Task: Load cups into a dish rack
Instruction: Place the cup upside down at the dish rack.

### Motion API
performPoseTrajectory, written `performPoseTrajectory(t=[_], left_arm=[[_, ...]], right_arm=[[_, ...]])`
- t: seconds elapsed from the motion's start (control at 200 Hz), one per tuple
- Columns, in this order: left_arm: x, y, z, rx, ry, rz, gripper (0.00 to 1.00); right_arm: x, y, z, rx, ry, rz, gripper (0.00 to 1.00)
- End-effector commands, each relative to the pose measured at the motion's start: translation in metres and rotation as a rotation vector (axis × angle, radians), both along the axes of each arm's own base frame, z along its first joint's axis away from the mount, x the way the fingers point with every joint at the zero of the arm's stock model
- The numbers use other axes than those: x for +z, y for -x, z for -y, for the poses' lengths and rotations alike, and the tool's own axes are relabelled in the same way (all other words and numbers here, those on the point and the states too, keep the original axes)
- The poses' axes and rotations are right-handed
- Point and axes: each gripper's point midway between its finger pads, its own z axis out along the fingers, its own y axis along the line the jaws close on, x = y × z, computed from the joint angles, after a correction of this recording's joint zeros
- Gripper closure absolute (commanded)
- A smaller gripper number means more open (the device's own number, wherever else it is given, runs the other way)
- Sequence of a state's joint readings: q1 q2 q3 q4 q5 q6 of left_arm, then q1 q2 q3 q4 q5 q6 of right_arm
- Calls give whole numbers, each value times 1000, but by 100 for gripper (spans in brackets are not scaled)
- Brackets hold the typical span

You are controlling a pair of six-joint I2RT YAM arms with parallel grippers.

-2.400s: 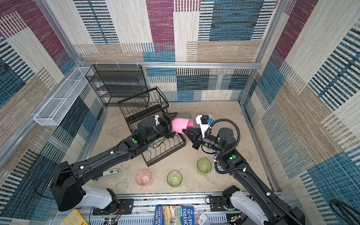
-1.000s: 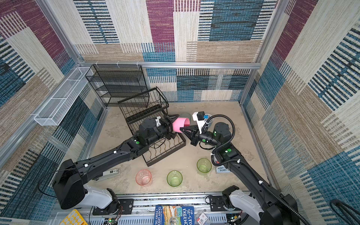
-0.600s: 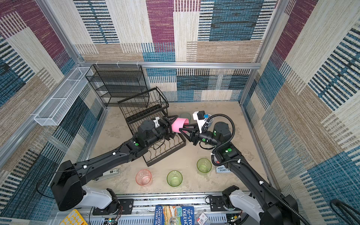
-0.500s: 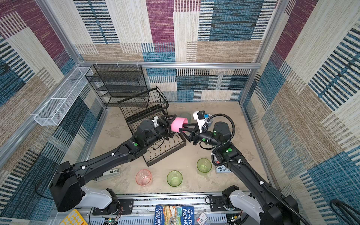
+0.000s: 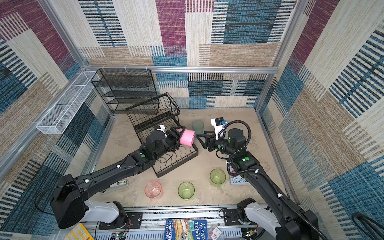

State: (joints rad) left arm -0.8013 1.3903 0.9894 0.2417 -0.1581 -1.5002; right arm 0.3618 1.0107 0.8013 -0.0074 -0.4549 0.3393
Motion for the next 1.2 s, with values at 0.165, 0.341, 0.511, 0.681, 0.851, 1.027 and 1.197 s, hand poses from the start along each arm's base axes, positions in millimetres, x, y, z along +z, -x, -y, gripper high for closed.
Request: performPoseTrajectory(t=[0.165, 0.341, 0.511, 0.681, 0.851, 1.027, 1.197], left_arm=[[-20, -9, -30, 40, -442, 202, 41], [-25, -14, -38, 31, -734, 332, 41], [-36, -19, -44, 34, -959, 397, 41], [-44, -19, -46, 55, -1115, 450, 41], [-55, -22, -50, 89, -1276, 505, 41], [-66, -29, -52, 126, -1370, 536, 41], [-82, -38, -50, 144, -1438, 533, 41]], right_arm=[[-2, -20, 30, -158, 15, -26, 38], [0, -22, 35, -176, 17, -2, 38], [6, -22, 36, -183, 19, 32, 37], [13, -20, 37, -177, 24, 93, 37], [17, -12, 38, -168, 25, 184, 37], [20, -4, 43, -184, 14, 230, 36], [17, 4, 43, -170, -10, 250, 36]])
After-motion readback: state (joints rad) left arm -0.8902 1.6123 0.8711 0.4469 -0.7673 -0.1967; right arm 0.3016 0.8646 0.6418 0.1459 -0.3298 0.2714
